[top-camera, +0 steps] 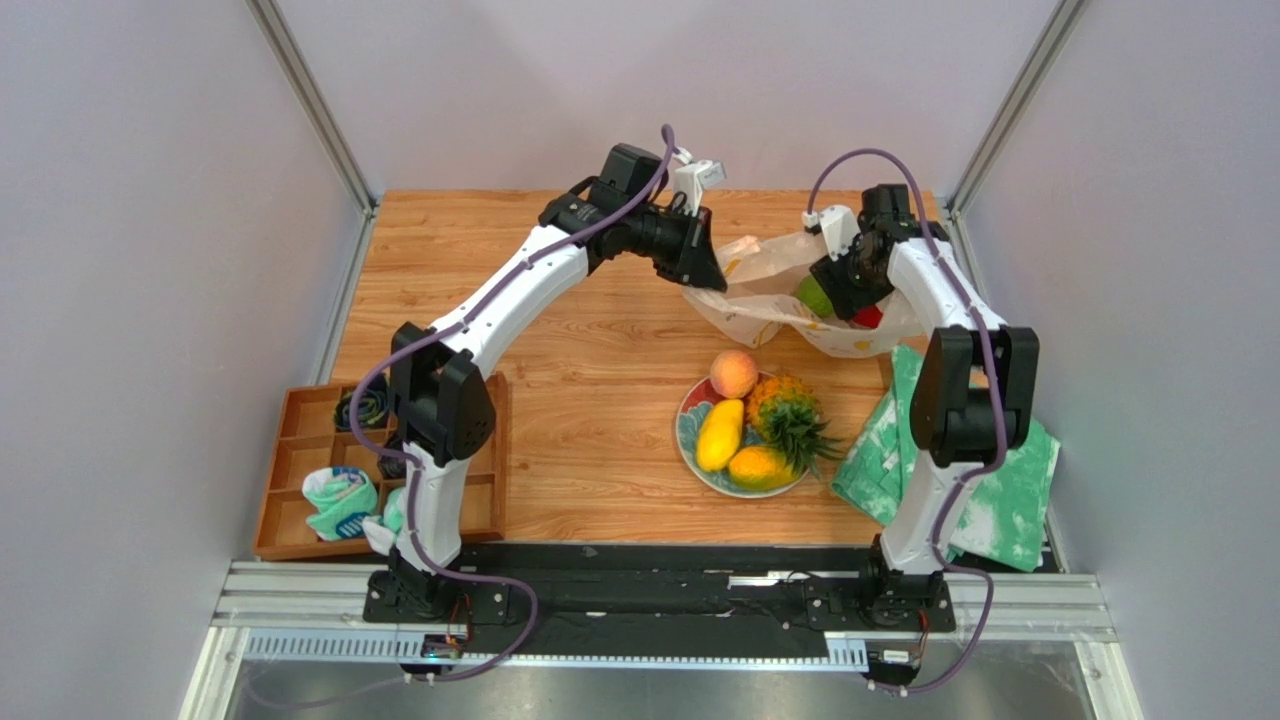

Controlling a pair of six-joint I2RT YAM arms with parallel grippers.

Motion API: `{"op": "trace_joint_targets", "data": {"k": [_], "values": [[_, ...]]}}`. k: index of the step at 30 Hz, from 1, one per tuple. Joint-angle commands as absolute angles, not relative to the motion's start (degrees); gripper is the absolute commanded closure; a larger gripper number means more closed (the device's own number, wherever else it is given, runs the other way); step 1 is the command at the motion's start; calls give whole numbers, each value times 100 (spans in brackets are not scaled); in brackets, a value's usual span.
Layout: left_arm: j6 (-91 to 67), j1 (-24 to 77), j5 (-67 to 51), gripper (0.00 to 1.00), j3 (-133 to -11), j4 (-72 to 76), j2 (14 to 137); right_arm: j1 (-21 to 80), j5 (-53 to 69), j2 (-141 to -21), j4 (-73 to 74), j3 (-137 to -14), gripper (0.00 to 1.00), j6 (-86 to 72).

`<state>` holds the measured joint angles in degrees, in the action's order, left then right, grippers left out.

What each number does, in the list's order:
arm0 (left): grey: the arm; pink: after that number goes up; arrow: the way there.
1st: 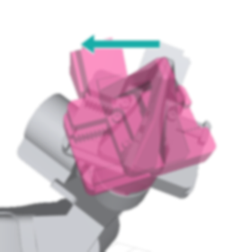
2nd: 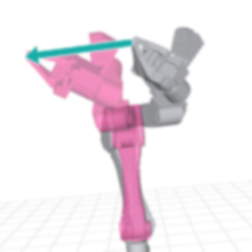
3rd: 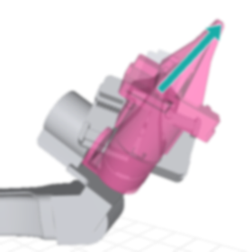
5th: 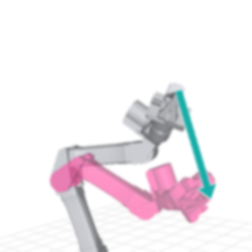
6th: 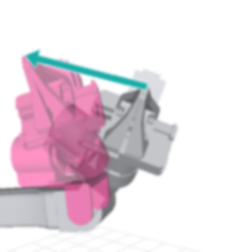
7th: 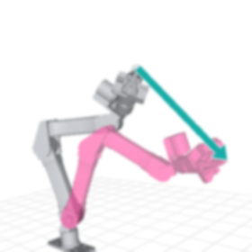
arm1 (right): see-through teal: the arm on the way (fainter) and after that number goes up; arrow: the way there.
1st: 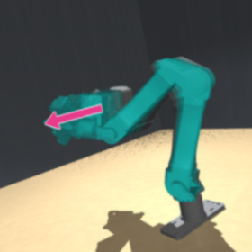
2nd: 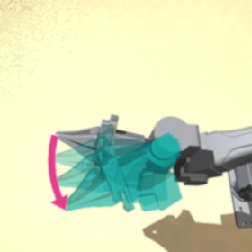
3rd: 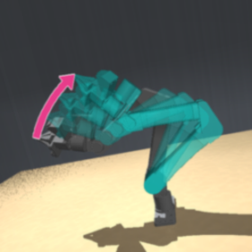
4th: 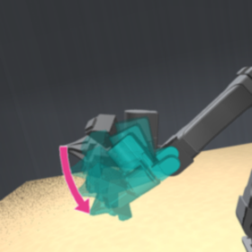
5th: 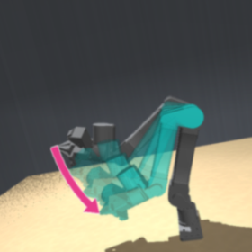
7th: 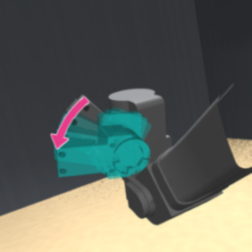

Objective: Take the fake fruits out of the plastic bag

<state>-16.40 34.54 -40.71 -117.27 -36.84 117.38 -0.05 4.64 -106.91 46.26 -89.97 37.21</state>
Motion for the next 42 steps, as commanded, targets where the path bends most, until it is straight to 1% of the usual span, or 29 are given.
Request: {"op": "trace_joint_targets", "data": {"k": [1,2,5,8,10,12,13,14,16,17,18,19,20,21,22,23,25,27,29,30,34,36,38,39,41,42], "values": [[-1441,3516,-4078,100,-11760,-3630,11347,-149,-244,-11381,4465,-9588,36,3323],[-1424,3524,-4096,100,-11795,-3630,11373,-149,-281,-11538,4456,-9685,32,3261],[-1424,3533,-4157,100,-11856,-3630,11426,-149,-483,-12057,4421,-10063,29,3173],[-1415,3551,-4184,100,-11874,-3621,11452,-149,-782,-12471,4307,-10353,28,3103],[-1433,3551,-4184,100,-11874,-3621,11470,-141,-983,-12629,4114,-10415,30,3102],[-1450,3568,-4175,100,-11883,-3612,11487,-141,-1063,-12691,3974,-10433,42,3181],[-1459,3568,-4166,100,-11874,-3612,11505,-141,-1072,-12665,3929,-10398,51,3208],[-1476,3560,-4157,100,-11874,-3604,11514,-158,-1046,-12613,3894,-10363,65,3225],[-1512,3560,-4122,100,-11909,-3577,11566,-158,-723,-12411,3902,-10284,73,3208],[-1547,3560,-4122,100,-11927,-3542,11593,-167,-547,-12071,3894,-10118,77,3182],[-1538,3560,-4113,100,-11953,-3533,11662,-167,-301,-11806,3928,-10012,78,3156],[-1555,3568,-4078,100,-12049,-3533,11689,-167,328,-11551,3937,-9898,79,3112],[-1590,3568,-4061,100,-12102,-3525,11724,-167,612,-10992,3955,-9644,79,3077],[-1600,3577,-4034,100,-12146,-3507,11794,-167,911,-10725,4068,-9555,79,3050],[-1600,3577,-4008,100,-12233,-3498,11838,-167,1523,-10479,4165,-9449,79,3059],[-1608,3568,-3999,100,-12278,-3498,11865,-167,1799,-9946,4236,-9266,79,3059],[-1565,3577,-3973,100,-12374,-3489,11944,-167,2457,-9442,4368,-9027,80,3041],[-1573,3586,-3955,100,-12419,-3489,11988,-167,2758,-8820,4491,-8669,79,3085],[-1582,3586,-3955,100,-12437,-3472,11980,-167,3040,-8483,4544,-8404,79,3207],[-1599,3595,-3955,100,-12445,-3472,11979,-167,3058,-8194,4596,-8194,80,3208],[-1608,3603,-3999,100,-12445,-3472,11927,-167,3068,-7753,4676,-7876,81,3094],[-1591,3612,-4060,100,-12419,-3480,11874,-167,2806,-7691,4449,-7735,79,2893],[-1521,3604,-4078,100,-12314,-3551,11796,-132,2401,-7743,4115,-7402,70,2682],[-1494,3604,-4069,100,-12244,-3568,11760,-132,2095,-7787,3722,-7270,68,2611],[-1459,3612,-4052,100,-11989,-3586,11638,-106,1760,-8032,3516,-6909,62,2715],[-1433,3612,-4060,100,-11901,-3577,11602,-97,1297,-8120,3533,-6830,61,2794]]}}
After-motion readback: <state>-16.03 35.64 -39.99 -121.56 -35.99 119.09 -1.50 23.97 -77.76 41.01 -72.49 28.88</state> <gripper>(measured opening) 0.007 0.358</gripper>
